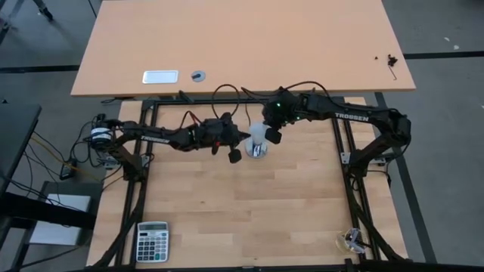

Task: Screw lightbulb
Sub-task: Insert the lightbulb into the silver lamp socket

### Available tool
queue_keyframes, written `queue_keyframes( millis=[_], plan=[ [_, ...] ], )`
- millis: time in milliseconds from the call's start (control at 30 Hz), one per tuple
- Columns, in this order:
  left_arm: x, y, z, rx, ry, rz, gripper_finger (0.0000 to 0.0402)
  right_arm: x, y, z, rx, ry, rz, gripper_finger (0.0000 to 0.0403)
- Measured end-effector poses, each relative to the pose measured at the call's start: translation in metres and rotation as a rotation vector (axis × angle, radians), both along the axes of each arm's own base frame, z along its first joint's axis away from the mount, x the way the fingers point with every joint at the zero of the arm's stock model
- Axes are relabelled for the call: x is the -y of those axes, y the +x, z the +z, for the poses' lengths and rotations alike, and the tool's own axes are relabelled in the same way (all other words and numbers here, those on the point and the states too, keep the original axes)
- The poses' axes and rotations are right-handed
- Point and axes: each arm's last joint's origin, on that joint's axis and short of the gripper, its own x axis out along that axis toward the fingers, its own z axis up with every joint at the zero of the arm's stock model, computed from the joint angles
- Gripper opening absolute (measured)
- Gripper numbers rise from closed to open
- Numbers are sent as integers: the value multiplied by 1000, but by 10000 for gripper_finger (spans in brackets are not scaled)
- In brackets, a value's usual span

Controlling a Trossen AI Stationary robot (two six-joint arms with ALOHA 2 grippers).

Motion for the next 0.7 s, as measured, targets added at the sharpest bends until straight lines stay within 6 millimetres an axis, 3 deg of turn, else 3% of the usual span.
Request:
queue_keyframes(
  millis=[467, 700],
  plan=[
    [-25, -6, -1, -6, 4, 91, 0, -15, -7, 9, 12, 37, 45, 9],
    [-22, -15, 20, 47, 26, 67, 0, -13, -7, 12, 33, 9, 45, 9]
  ],
)
